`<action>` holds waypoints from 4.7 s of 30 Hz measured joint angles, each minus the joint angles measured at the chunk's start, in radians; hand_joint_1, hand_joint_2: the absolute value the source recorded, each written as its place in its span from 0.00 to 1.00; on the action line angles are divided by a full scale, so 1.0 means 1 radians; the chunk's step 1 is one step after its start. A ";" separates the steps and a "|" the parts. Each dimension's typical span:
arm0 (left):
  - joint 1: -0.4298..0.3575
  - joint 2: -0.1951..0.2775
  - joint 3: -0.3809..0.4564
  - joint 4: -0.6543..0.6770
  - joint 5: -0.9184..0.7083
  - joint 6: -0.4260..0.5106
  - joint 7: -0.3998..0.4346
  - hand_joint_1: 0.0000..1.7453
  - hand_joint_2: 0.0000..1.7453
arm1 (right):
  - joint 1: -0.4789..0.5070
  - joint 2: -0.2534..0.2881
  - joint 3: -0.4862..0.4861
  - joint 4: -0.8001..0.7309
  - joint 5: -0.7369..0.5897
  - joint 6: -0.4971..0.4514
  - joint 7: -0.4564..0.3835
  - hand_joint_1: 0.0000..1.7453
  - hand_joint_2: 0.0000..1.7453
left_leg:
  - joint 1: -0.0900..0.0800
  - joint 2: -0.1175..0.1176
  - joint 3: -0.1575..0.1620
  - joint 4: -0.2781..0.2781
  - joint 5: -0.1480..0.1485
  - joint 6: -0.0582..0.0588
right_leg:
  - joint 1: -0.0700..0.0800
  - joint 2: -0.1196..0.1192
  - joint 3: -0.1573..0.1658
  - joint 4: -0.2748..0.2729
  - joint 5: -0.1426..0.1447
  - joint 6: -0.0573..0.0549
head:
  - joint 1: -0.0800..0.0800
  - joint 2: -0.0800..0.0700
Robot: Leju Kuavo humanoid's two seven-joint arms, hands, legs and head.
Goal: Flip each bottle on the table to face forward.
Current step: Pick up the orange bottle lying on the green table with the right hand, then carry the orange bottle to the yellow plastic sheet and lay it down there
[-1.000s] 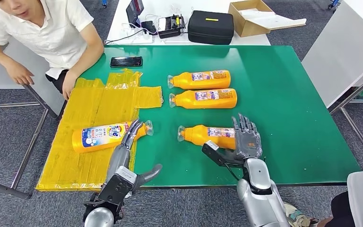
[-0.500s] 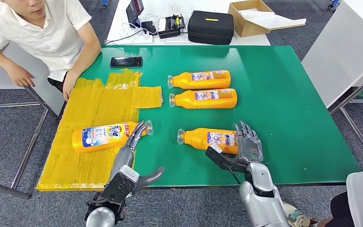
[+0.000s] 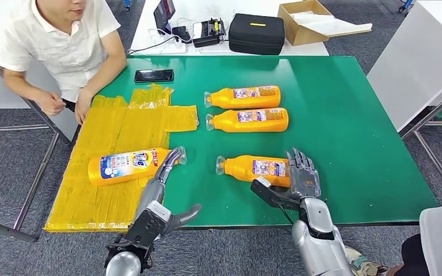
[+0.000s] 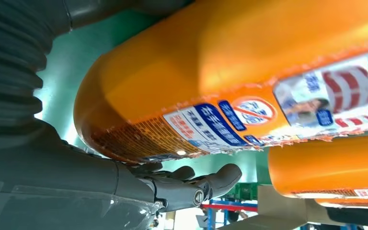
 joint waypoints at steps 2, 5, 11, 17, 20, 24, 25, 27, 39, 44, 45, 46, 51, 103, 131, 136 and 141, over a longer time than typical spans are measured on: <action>-0.001 0.000 0.000 0.003 0.008 -0.005 -0.002 0.00 1.00 | -0.014 -0.005 -0.002 0.021 -0.011 0.002 -0.009 1.00 1.00 | 0.000 0.000 0.001 0.000 0.000 0.000 | 0.000 0.000 0.000 0.000 0.000 0.000 | 0.000 0.000; -0.004 0.000 0.000 0.009 0.023 -0.014 -0.006 0.00 1.00 | -0.042 -0.017 -0.004 0.063 -0.028 0.003 -0.019 1.00 1.00 | 0.000 0.000 0.002 0.000 0.000 0.000 | 0.000 0.000 0.002 0.000 0.000 0.000 | 0.000 0.000; -0.015 0.000 -0.005 0.030 0.064 -0.034 -0.011 0.00 1.00 | -0.106 -0.043 -0.005 0.157 -0.038 0.006 -0.028 1.00 1.00 | 0.000 0.003 0.010 0.000 -0.002 0.000 | 0.000 0.000 0.004 -0.001 -0.001 0.000 | 0.000 0.000; -0.021 0.000 -0.007 0.045 0.103 -0.052 -0.009 0.00 1.00 | -0.149 -0.064 -0.003 0.230 -0.032 0.026 -0.029 1.00 1.00 | 0.000 0.005 0.018 0.000 -0.005 0.001 | 0.000 0.003 0.006 -0.002 -0.004 -0.002 | 0.000 0.000; -0.022 0.000 -0.009 0.050 0.110 -0.056 -0.007 0.00 1.00 | -0.160 -0.070 -0.001 0.248 -0.032 0.030 -0.029 1.00 1.00 | 0.000 0.005 0.021 0.000 -0.005 0.001 | 0.000 0.003 0.008 -0.002 -0.003 -0.001 | 0.000 0.000; -0.023 0.000 -0.013 0.051 0.115 -0.056 -0.006 0.00 1.00 | -0.165 -0.073 0.001 0.260 -0.050 0.032 -0.035 1.00 1.00 | 0.000 0.005 0.023 0.000 -0.005 0.001 | 0.000 0.004 0.011 -0.002 -0.003 -0.001 | 0.000 0.000; -0.023 0.000 -0.013 0.051 0.119 -0.057 -0.006 0.00 1.00 | -0.164 -0.074 0.000 0.262 -0.067 0.035 -0.046 1.00 1.00 | 0.000 0.005 0.024 0.000 -0.005 0.001 | 0.000 0.004 0.011 -0.002 -0.003 -0.001 | 0.000 0.000; -0.023 0.000 -0.013 0.051 0.136 -0.063 -0.005 0.00 1.00 | -0.162 -0.075 -0.009 0.263 -0.144 0.054 -0.101 1.00 1.00 | 0.000 0.005 0.024 0.000 -0.006 0.001 | 0.000 0.004 0.011 -0.002 -0.003 -0.001 | 0.000 0.000; -0.021 0.000 0.001 0.057 0.468 -0.046 0.039 0.00 1.00 | -0.065 -0.105 -0.078 0.160 -0.673 0.203 -0.359 1.00 1.00 | 0.001 0.010 0.024 0.000 -0.007 0.000 | 0.002 0.010 0.021 -0.003 -0.002 -0.002 | 0.000 0.000; -0.019 0.000 0.024 0.097 0.641 -0.049 0.112 0.00 1.00 | -0.020 -0.114 -0.041 0.071 -0.788 0.240 -0.398 1.00 1.00 | 0.001 0.011 0.020 -0.001 -0.007 0.000 | 0.002 0.010 0.017 -0.002 -0.001 -0.002 | 0.000 0.000; -0.018 0.000 0.027 0.117 0.664 -0.049 0.113 0.00 1.00 | -0.016 -0.116 -0.030 0.059 -0.807 0.245 -0.408 1.00 1.00 | 0.000 0.011 0.018 -0.001 -0.007 0.000 | 0.002 0.010 0.016 -0.002 -0.001 -0.002 | 0.000 0.000; -0.018 0.000 0.029 0.138 0.676 -0.051 0.109 0.00 1.00 | -0.013 -0.116 -0.019 0.048 -0.823 0.249 -0.414 1.00 1.00 | 0.000 0.011 0.017 0.000 -0.006 0.000 | 0.002 0.010 0.015 -0.002 -0.001 -0.002 | 0.000 0.000; -0.022 0.000 0.029 0.225 0.710 -0.083 0.109 0.00 1.00 | -0.007 -0.114 0.039 0.003 -0.869 0.261 -0.433 1.00 1.00 | 0.000 0.009 0.011 0.000 -0.005 0.001 | 0.001 0.009 0.012 -0.002 -0.001 -0.002 | 0.000 0.000; -0.202 -0.013 -0.037 0.353 1.054 -0.253 0.005 1.00 1.00 | -0.049 -0.001 0.446 -0.027 -1.009 0.271 -0.467 1.00 1.00 | 0.001 0.009 0.005 0.000 -0.004 0.001 | 0.001 0.008 0.005 -0.001 -0.001 -0.002 | 0.000 0.000; -0.214 -0.013 -0.058 0.289 0.592 -0.018 -0.066 1.00 1.00 | 0.015 0.065 0.387 -0.105 -0.798 0.037 -0.338 0.00 0.25 | 0.001 0.009 0.004 0.000 -0.004 0.001 | 0.001 0.008 0.004 -0.001 -0.001 -0.002 | 0.000 0.000; -0.186 -0.013 -0.024 0.196 0.449 0.026 -0.043 1.00 1.00 | 0.060 0.110 0.304 -0.211 -0.627 -0.036 -0.287 0.00 0.25 | 0.001 0.009 0.004 0.000 -0.004 0.001 | 0.001 0.008 0.004 -0.001 -0.002 -0.002 | 0.000 0.000; -0.160 -0.013 0.003 0.140 0.329 0.079 0.008 1.00 1.00 | 0.104 0.146 0.220 -0.325 -0.426 -0.187 -0.264 0.00 0.00 | 0.001 0.009 0.004 0.000 -0.004 0.001 | 0.001 0.008 0.003 -0.001 -0.002 -0.002 | 0.000 0.000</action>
